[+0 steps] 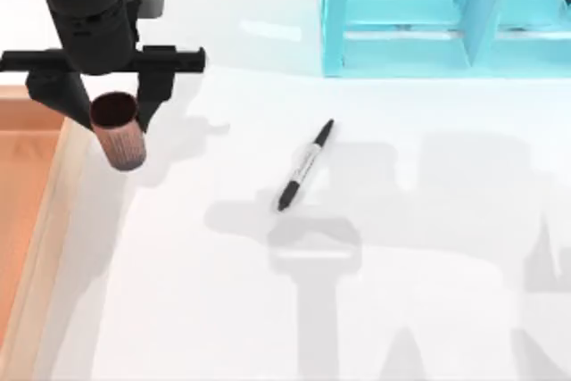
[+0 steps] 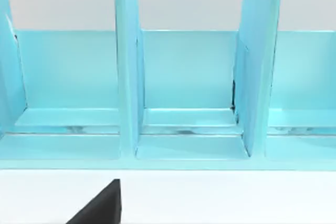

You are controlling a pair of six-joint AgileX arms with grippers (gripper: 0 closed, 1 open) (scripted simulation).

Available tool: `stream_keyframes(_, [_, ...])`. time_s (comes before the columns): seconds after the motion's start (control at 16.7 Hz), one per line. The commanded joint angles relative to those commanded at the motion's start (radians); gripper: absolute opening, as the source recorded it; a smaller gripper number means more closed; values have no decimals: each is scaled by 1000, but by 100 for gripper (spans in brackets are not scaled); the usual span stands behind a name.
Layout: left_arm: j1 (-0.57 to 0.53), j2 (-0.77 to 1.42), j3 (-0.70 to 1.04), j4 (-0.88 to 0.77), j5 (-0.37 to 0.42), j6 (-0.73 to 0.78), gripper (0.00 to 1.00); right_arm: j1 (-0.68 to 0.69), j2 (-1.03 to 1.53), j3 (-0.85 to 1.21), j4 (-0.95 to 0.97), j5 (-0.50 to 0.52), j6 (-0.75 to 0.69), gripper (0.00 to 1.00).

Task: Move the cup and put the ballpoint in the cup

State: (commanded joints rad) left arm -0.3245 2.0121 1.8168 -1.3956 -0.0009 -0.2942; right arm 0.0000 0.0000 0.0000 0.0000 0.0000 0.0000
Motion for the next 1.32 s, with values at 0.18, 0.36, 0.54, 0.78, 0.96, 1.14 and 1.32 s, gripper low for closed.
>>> stream_keyframes(0.18, [-35, 97, 36, 72, 0, -37, 0, 0, 0, 0, 0, 0, 0, 100])
stream_keyframes(0.36, [-41, 110, 41, 84, 0, -43, 0, 0, 0, 0, 0, 0, 0, 100])
stream_keyframes(0.54, [-35, 110, 33, 86, 0, -41, 0, 0, 0, 0, 0, 0, 0, 100])
stream_keyframes(0.78, [-37, 115, -47, 183, -1, -41, 0, 0, 0, 0, 0, 0, 0, 100])
stream_keyframes(0.96, [-39, 124, -110, 250, 0, -42, 0, 0, 0, 0, 0, 0, 0, 100])
stream_keyframes(1.14, [-40, 125, -114, 255, 0, -42, 0, 0, 0, 0, 0, 0, 0, 100])
stream_keyframes(1.32, [-40, 125, -114, 255, 0, -42, 15, 0, 0, 0, 0, 0, 0, 100])
